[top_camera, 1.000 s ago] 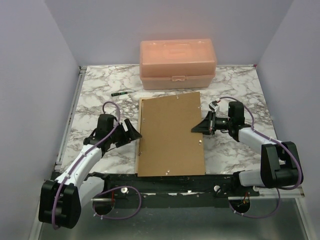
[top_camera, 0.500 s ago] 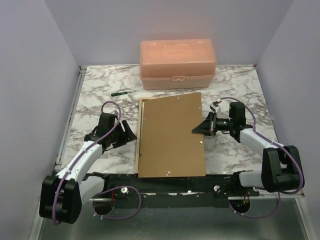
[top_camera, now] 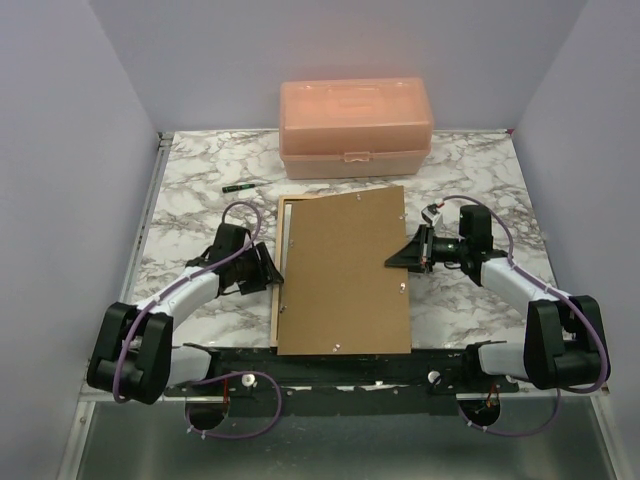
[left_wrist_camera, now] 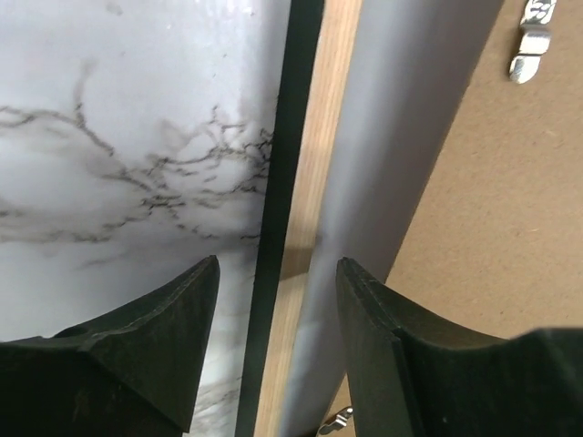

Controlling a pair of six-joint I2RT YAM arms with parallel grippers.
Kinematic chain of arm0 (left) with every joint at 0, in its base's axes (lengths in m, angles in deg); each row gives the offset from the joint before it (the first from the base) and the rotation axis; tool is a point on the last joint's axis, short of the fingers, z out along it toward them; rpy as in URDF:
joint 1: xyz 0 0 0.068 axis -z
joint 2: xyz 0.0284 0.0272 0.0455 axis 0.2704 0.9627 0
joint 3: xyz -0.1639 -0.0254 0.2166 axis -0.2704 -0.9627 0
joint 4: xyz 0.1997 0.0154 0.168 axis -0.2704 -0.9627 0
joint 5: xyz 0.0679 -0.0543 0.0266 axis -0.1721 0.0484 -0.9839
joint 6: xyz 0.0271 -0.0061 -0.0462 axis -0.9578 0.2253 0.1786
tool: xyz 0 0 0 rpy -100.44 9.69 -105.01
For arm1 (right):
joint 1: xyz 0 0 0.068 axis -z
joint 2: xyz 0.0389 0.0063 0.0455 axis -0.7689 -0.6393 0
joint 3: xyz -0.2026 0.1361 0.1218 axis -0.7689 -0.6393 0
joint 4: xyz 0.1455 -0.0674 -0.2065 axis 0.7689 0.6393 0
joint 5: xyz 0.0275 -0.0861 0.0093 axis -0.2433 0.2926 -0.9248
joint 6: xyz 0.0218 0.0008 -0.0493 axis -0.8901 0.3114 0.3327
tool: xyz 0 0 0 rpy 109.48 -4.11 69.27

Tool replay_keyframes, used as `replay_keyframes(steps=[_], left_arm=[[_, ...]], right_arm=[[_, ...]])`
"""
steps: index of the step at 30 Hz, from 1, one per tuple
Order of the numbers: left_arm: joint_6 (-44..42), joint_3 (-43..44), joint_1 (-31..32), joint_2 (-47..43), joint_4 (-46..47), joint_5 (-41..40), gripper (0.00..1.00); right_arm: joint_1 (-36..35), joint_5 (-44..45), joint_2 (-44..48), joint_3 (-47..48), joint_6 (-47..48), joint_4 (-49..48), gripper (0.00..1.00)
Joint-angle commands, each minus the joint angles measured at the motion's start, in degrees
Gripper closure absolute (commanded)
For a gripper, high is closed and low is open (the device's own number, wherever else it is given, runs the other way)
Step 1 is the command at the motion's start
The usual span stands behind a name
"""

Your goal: Put the photo into the frame

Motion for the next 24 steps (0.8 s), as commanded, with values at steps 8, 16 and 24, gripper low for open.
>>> replay_keyframes(steps=[8, 16, 24], left_arm=[[-0.14, 1.72, 2.78, 6.12, 0.52, -2.18, 0.66], [-0.97, 1.89, 5.89, 5.02, -2.69, -5.1, 0.82], [-1.63, 1.36, 6.33, 1.53, -4.88, -5.79, 0.83]], right_arm=[[0.56, -0.4, 0.61, 3.09, 3.65, 6.58, 1.0], [0.64, 0.1, 0.92, 5.26, 4.96, 9.73, 1.0], [0.64, 0.56, 0.91, 6.52, 6.16, 11.63, 1.0]])
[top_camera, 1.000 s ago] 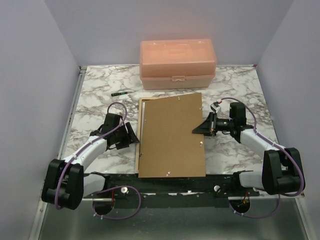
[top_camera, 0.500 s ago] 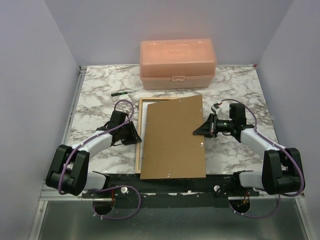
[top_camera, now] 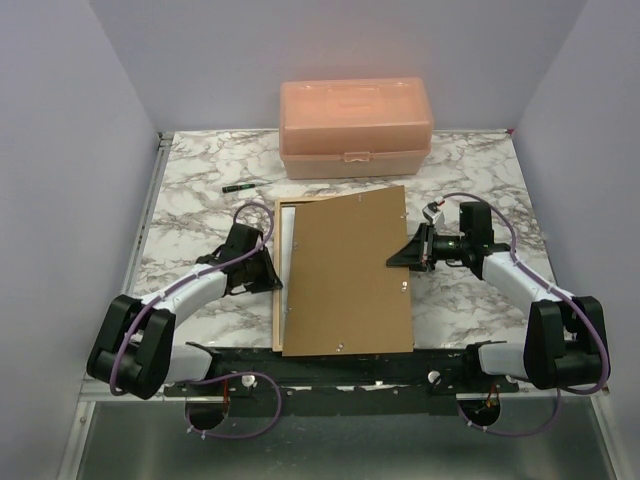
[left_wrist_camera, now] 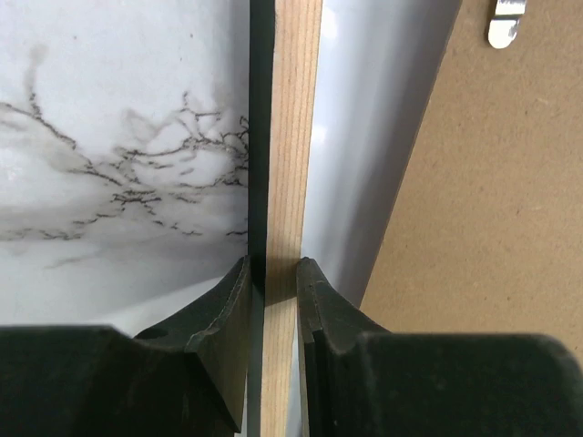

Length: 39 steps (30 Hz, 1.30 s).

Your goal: Put the photo into the frame

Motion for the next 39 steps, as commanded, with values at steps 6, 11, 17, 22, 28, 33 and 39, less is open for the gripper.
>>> replay_keyframes(steps=[6, 11, 17, 22, 28, 33, 39], left_arm=[[-1.96, 0.76, 0.53, -3.26, -8.68, -4.21, 0.75], [-3.04, 1.54, 0.47, -5.69, -11.77, -5.18, 0.44], [-2.77, 2.54, 0.36, -8.6, -13.23, -5.57, 0.39], [-3.45, 5.54, -0.24, -3.77, -11.69, -4.78, 0.4], [-4.21, 10.93, -0.51, 5.88, -9.51, -3.36, 0.42], [-6.47, 15.67, -0.44, 11.73, -9.46, -2.26, 0.5], [-9.93, 19.02, -0.43, 14.76, -9.13, -1.46, 0.6]], right_arm=[[0.34, -1.22, -0.45, 4.51, 1.62, 2.69, 0.99], [0.36, -1.5, -2.34, 6.34, 2.33, 3.66, 0.99], [0.37, -1.65, -4.38, 8.86, 3.86, 6.16, 0.99], [0.38, -1.67, -5.41, 10.97, 4.43, 7.79, 1.0], [0.38, -1.49, -5.2, 13.04, 4.83, 10.0, 1.0], [0.38, -0.21, -5.26, 14.03, 6.27, 12.81, 0.99], [0.55, 3.02, -5.46, 14.4, 8.19, 16.06, 1.0]])
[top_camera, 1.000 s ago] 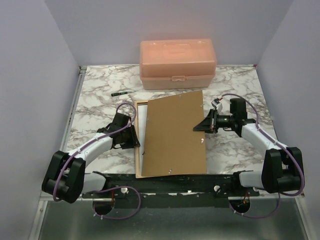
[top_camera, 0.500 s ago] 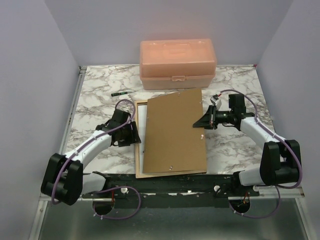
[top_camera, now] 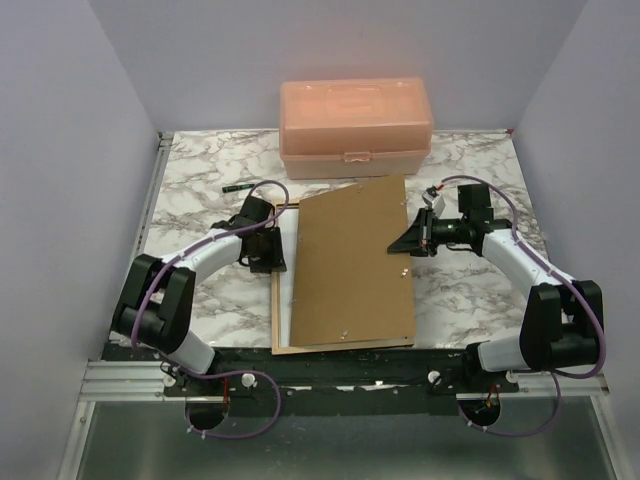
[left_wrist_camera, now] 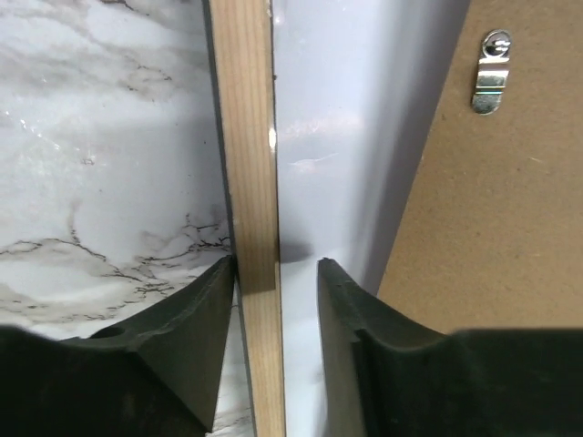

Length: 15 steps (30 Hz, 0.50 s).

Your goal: Put the photo into the frame

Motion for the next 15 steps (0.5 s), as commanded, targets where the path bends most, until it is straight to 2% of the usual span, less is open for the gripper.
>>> replay_keyframes(steps=[1, 3, 8, 10, 13, 15], left_arm=[[-4.35, 2.98, -0.23, 1.69, 1.41, 2.39, 0.63], [-5.67, 3.83, 0.01, 2.68, 1.94, 3.46, 0.68], [-7.79, 6.21, 0.67, 4.61, 1.99, 4.46, 0.68], [-7.88, 6.4, 0.66, 4.35, 1.74, 4.16, 0.64], [-7.24, 6.16, 0.67, 2.24, 0.73, 3.34, 0.48], [-6.69, 5.56, 0.57, 0.04, -0.18, 2.31, 0.41]], right_arm=[[0.63, 0.76, -0.06, 2.39, 1.93, 3.68, 1.0], [0.73, 0.88, -0.42, 2.69, 2.47, 4.31, 1.0], [0.81, 0.71, -1.7, 3.67, 3.28, 4.94, 0.99], [0.82, 0.52, -2.0, 3.95, 3.53, 5.23, 1.0], [0.79, 0.03, -2.42, 3.95, 3.9, 5.25, 0.99], [0.81, -0.34, -2.86, 3.85, 4.12, 5.24, 0.99]])
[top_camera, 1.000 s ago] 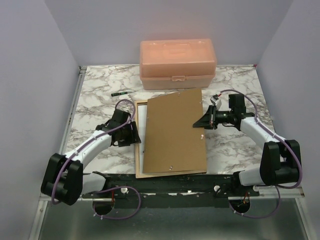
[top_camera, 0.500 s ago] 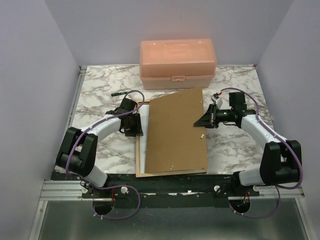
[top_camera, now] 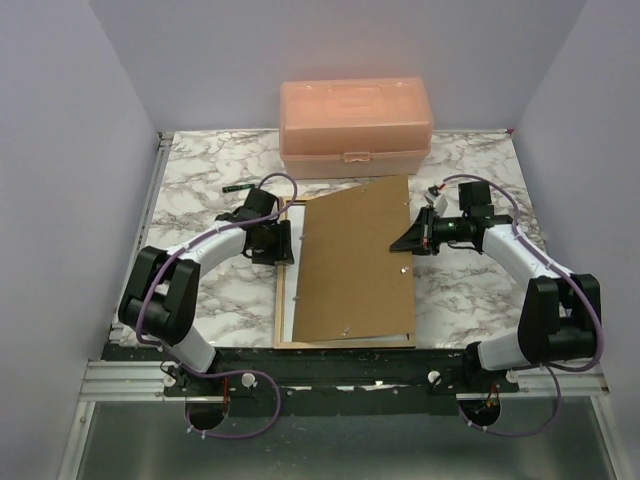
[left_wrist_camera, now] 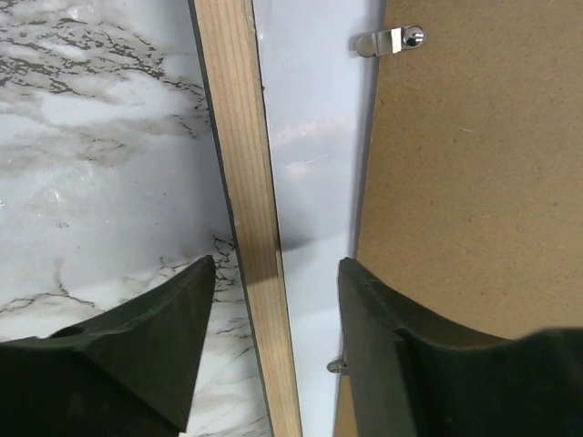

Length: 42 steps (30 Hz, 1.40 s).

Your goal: Put the photo into the frame

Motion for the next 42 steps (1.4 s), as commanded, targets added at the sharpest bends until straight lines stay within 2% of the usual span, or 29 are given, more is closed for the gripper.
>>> replay_keyframes(steps=[1, 8, 17, 21, 25, 31, 36, 39, 42], left_arm=[[-0.02, 0.03, 0.25, -5.17, -1.11, -0.61, 0.39], [3.29, -5.25, -2.11, -10.67, 0.01, 1.49, 0.38], [5.77, -12.15, -9.78, -8.18, 9.09, 15.44, 0.42], [5.03, -12.0, -10.2, -8.34, 8.25, 15.35, 0.42], [5.15, -12.23, -10.21, -12.96, 5.67, 13.26, 0.4], [5.48, -10.34, -10.66, -26.18, -2.05, 9.37, 0.38], [6.67, -7.79, -14.87, -37.17, -6.09, 12.46, 0.38], [7.02, -5.25, -16.9, -39.68, -8.47, 14.94, 0.38], [6.4, -1.08, -17.05, -39.25, -12.01, 18.32, 0.4]], right_arm=[[0.19, -3.26, -1.1, 1.94, 1.25, 1.15, 0.99], [0.12, -4.96, -2.33, 2.35, 1.88, 1.06, 0.99], [0.12, -6.49, -3.07, 1.84, 1.46, -0.33, 0.99], [0.12, -6.53, -1.87, 2.59, 0.8, -0.34, 0.99], [0.16, -6.79, 1.82, 3.41, -0.84, -2.45, 0.99], [0.17, -10.61, 10.72, 0.27, -12.31, -18.79, 0.99], [0.14, -14.93, 15.32, -1.75, -25.51, -35.37, 0.99], [0.15, -16.76, 17.86, -4.29, -37.53, -51.01, 0.99], [0.15, -17.25, 19.18, -5.5, -45.73, -61.72, 0.99]])
